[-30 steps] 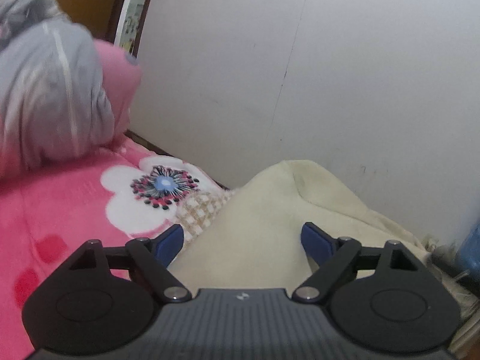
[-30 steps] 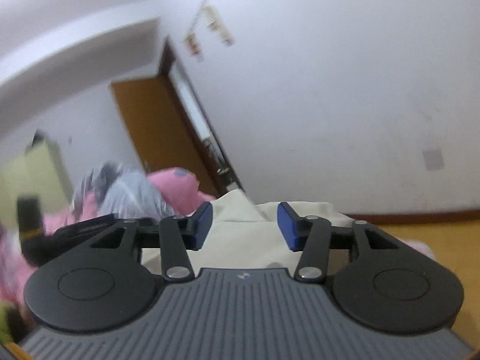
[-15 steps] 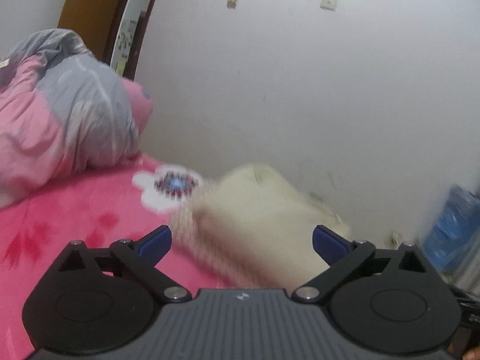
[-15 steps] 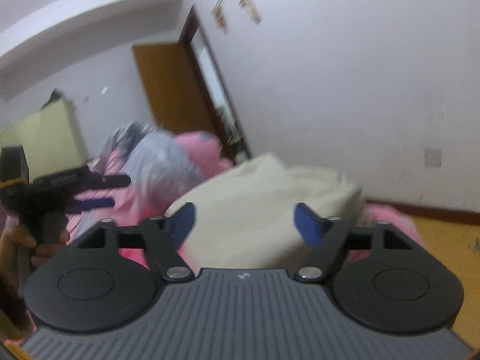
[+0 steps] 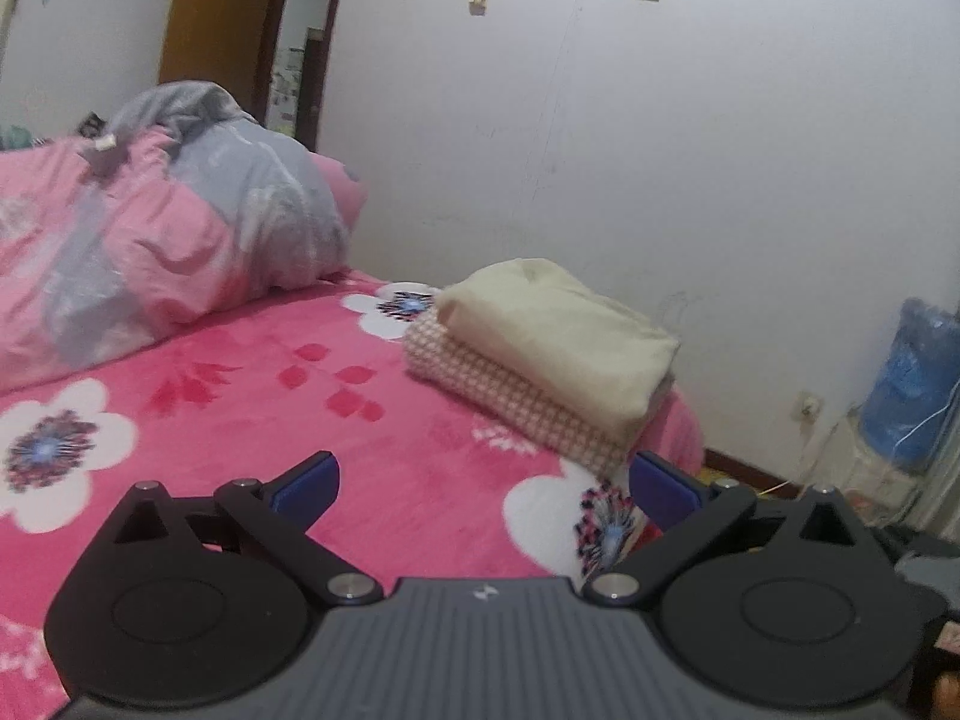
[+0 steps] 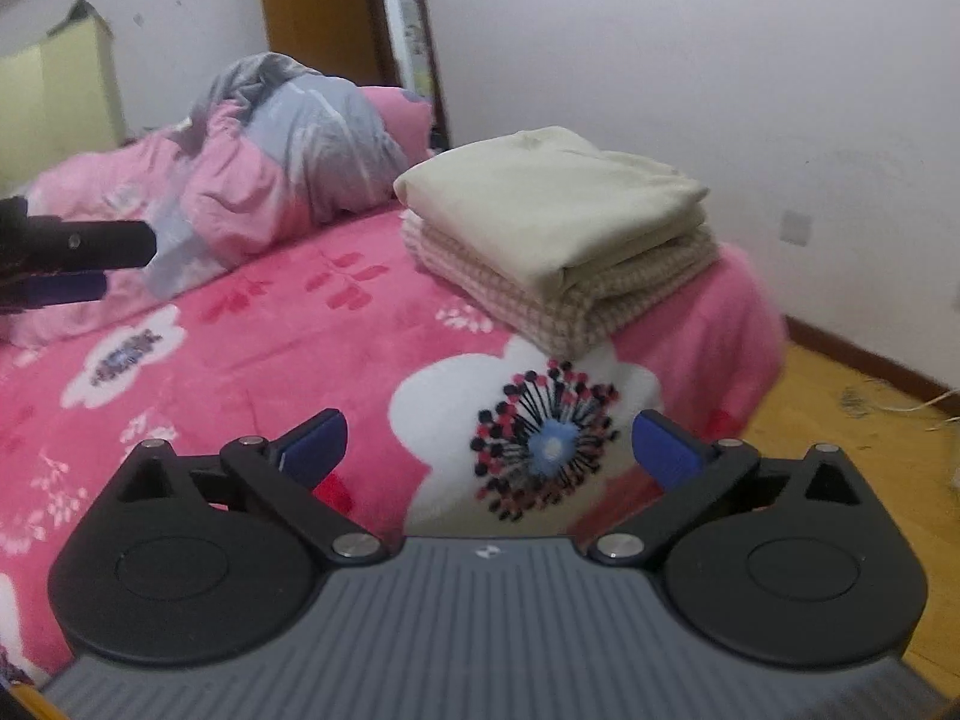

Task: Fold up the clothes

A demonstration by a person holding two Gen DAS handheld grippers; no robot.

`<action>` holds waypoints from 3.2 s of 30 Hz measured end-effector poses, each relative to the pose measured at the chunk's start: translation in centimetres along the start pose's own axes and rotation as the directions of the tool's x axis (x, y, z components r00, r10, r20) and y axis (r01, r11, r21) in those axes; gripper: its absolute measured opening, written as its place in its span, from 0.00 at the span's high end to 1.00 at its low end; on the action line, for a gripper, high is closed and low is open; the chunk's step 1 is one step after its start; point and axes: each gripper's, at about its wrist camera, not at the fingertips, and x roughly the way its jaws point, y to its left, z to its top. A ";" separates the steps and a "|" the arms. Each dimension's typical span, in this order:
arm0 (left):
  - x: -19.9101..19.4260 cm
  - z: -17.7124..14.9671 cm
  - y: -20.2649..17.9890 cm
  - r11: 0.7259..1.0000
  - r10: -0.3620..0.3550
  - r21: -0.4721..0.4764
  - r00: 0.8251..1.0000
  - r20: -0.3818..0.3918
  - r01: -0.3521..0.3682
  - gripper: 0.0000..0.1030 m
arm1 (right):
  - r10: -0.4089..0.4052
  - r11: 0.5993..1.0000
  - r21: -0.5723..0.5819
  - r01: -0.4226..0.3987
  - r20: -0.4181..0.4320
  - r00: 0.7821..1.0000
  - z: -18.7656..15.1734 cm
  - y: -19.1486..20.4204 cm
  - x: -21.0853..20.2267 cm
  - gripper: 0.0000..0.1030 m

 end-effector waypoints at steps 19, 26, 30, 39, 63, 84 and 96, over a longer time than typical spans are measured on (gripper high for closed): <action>-1.2 -2.2 -3.2 0.996 0.069 0.062 0.997 -0.044 -0.066 0.00 | -0.319 0.948 0.004 0.319 -0.011 0.948 -0.3 3.3 -4.5 0.01; -0.5 -2.2 -3.8 0.996 0.075 0.058 0.995 -0.064 -0.072 0.00 | -0.330 0.942 0.050 0.332 -0.045 0.943 -0.4 2.2 -4.6 0.01; -0.4 -2.1 -3.8 0.996 0.085 0.043 0.994 -0.070 -0.082 0.00 | -0.340 0.938 0.059 0.343 -0.057 0.939 -0.3 2.0 -4.6 0.01; -0.1 -2.1 -4.1 0.996 0.080 0.048 0.993 -0.083 -0.076 0.00 | -0.382 0.924 -0.008 0.382 -0.053 0.923 -0.1 2.8 -4.3 0.01; 0.2 -2.2 -3.7 0.997 0.068 0.027 0.994 -0.090 -0.065 0.00 | -0.393 0.919 -0.051 0.391 -0.058 0.918 -0.1 3.6 -3.6 0.01; 0.6 -2.5 -4.2 0.998 0.050 0.040 0.993 -0.107 -0.046 0.00 | -0.408 0.913 -0.033 0.407 -0.094 0.908 -0.4 2.9 -3.2 0.01; 0.7 -2.7 -4.3 0.998 0.047 0.038 0.992 -0.114 -0.043 0.00 | -0.413 0.911 -0.037 0.411 -0.100 0.905 -0.4 2.9 -3.0 0.01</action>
